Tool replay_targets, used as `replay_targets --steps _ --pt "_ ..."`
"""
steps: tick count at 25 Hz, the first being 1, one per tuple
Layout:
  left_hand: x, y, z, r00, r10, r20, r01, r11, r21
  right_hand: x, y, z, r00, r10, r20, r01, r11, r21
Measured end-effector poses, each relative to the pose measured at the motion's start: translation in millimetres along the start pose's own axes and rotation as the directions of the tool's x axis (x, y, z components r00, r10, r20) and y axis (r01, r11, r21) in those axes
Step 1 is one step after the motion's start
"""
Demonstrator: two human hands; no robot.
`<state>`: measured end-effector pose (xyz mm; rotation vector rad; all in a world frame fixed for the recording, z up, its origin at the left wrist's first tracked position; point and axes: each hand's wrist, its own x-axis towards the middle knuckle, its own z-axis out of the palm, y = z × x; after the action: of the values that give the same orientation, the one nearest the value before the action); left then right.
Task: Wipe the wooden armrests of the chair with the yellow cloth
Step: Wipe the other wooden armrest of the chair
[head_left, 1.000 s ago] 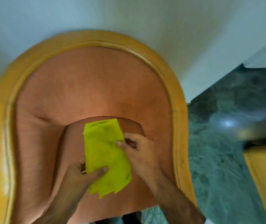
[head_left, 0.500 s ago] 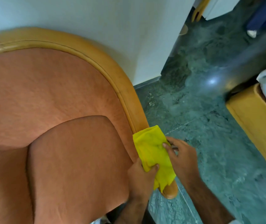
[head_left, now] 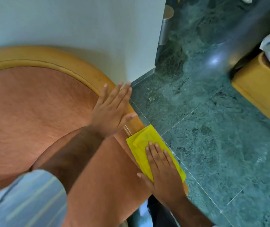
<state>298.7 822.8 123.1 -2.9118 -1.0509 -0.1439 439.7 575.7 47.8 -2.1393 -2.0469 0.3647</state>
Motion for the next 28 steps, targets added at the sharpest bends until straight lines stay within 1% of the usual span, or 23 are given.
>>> replay_targets --steps 1,2,3,6,8,9,11,13,15,17,19,21,22,24,26,28 --pt "6 -9 6 0.991 0.107 0.080 -0.114 0.989 0.094 7 0 3 1.000 0.011 -0.015 -0.011 1.000 -0.019" --pt "8 -16 13 0.978 0.172 0.120 -0.189 0.970 0.153 19 -1 4 0.999 0.015 -0.033 -0.016 1.000 -0.023" --pt "9 -19 20 0.971 0.211 0.116 -0.230 0.956 0.184 32 -1 4 0.998 0.021 -0.051 -0.021 1.000 -0.011" --pt "7 -22 33 0.977 0.212 0.007 -0.209 0.953 0.219 60 -4 3 0.996 0.045 -0.072 -0.038 0.995 0.096" --pt "8 -21 34 0.976 0.213 -0.034 -0.201 0.955 0.217 54 3 2 0.999 0.010 -0.048 -0.004 0.991 0.132" --pt "8 -22 33 0.974 0.221 -0.043 -0.208 0.956 0.206 41 9 1 0.999 -0.026 -0.026 0.029 0.992 0.123" --pt "9 -21 30 0.970 0.241 -0.042 -0.229 0.955 0.189 0 25 -3 0.996 -0.090 0.012 0.090 0.995 0.041" --pt "8 -20 29 0.974 0.221 -0.044 -0.208 0.958 0.196 -36 33 -9 0.990 -0.126 0.070 0.127 0.992 -0.013" --pt "8 -18 31 0.976 0.208 -0.061 -0.193 0.962 0.193 -39 32 -13 0.988 -0.116 0.100 0.120 0.992 -0.035" --pt "8 -18 35 0.975 0.197 -0.100 -0.177 0.968 0.180 -8 17 -15 0.989 -0.104 0.103 0.108 0.994 -0.036" --pt "7 -20 40 0.975 0.186 -0.124 -0.165 0.973 0.162 32 -4 -16 0.993 -0.067 0.098 0.067 0.998 0.003" --pt "8 -17 41 0.972 0.189 -0.143 -0.162 0.971 0.177 51 -14 -14 0.998 -0.032 0.055 0.029 0.998 0.053" --pt "10 -18 40 0.972 0.189 -0.140 -0.162 0.969 0.187 50 -14 -13 0.999 -0.029 0.035 0.026 0.996 0.081" --pt "7 -21 37 0.974 0.200 -0.106 -0.181 0.970 0.162 19 -7 -9 1.000 -0.010 0.018 0.008 0.994 0.111" --pt "7 -21 34 0.970 0.219 -0.104 -0.201 0.967 0.158 -21 4 -6 1.000 -0.005 0.003 0.005 0.997 0.078" --pt "9 -20 32 0.971 0.218 -0.101 -0.203 0.970 0.137 -46 9 -3 0.999 -0.008 0.034 0.008 1.000 -0.004"
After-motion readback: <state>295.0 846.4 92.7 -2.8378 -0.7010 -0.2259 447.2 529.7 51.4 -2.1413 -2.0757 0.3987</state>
